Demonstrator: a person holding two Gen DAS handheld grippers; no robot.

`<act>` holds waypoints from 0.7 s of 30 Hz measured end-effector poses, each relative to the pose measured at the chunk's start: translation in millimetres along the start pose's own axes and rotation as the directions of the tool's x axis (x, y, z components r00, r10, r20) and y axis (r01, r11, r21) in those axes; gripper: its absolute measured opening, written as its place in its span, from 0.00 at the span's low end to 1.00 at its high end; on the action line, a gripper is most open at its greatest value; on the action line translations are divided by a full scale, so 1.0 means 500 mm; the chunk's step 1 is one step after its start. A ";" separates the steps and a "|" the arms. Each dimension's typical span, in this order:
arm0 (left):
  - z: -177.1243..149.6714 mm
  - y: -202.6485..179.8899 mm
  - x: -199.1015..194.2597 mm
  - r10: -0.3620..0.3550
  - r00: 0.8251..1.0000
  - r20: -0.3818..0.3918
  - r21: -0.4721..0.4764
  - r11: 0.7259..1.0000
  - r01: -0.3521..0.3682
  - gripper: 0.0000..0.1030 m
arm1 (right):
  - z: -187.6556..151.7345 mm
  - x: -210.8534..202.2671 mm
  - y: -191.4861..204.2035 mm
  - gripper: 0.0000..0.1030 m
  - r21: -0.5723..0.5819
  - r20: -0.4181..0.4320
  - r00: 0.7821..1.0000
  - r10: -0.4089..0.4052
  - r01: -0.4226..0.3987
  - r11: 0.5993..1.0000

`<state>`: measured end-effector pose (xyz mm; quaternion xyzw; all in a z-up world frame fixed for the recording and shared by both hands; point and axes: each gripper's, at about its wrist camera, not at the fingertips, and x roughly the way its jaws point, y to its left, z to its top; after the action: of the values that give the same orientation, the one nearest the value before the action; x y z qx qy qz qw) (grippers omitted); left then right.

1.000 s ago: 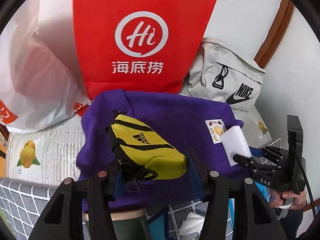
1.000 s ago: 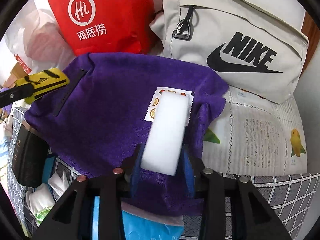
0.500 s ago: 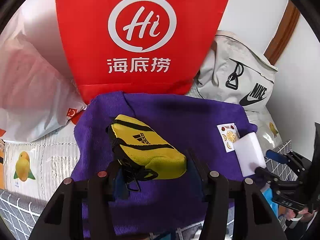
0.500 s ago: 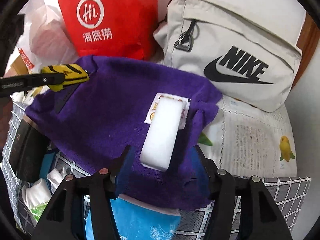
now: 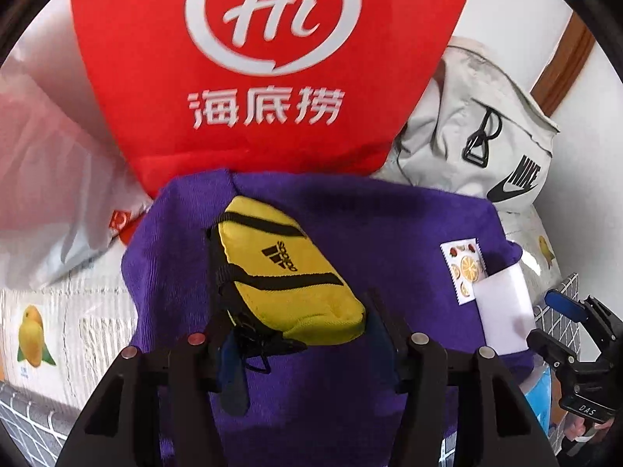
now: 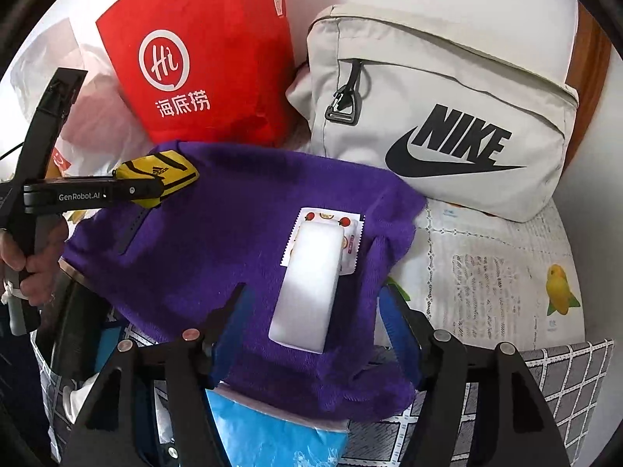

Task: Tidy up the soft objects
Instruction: 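Open both grippers to release the yellow pouch and sponge block on the towel, then move the left gripper to the white glove while the right approaches the green cassette-print tissue pack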

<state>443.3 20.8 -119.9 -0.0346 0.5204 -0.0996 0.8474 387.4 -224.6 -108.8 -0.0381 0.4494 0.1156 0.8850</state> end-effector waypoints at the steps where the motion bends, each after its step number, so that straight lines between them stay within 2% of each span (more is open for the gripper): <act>1: -0.004 0.001 0.001 0.002 1.000 -0.010 -0.003 1.000 -0.002 0.54 | -0.001 -0.002 0.002 0.65 -0.004 0.002 1.000 0.000 0.001 1.000; 2: -0.006 0.002 0.001 0.005 1.000 -0.017 -0.003 1.000 -0.005 0.56 | -0.002 -0.004 0.005 0.65 -0.010 0.003 1.000 0.003 -0.003 1.000; 4: -0.013 0.000 0.004 0.026 0.999 -0.031 0.001 1.000 -0.026 0.69 | -0.003 -0.007 0.011 0.65 -0.017 0.004 1.000 0.003 -0.003 1.000; 6: -0.022 -0.001 0.002 0.047 0.998 -0.035 0.006 0.999 -0.047 0.73 | -0.004 -0.011 0.014 0.65 -0.018 0.004 1.000 0.011 -0.011 1.000; 21: -0.091 0.014 -0.087 0.101 0.995 -0.012 -0.011 0.995 -0.101 0.74 | -0.035 -0.071 0.051 0.65 -0.016 0.022 1.000 0.000 0.000 1.000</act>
<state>384.9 38.4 -103.8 -0.0125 0.5269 -0.0540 0.8481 347.6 -208.9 -89.8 -0.0438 0.4386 0.1196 0.8896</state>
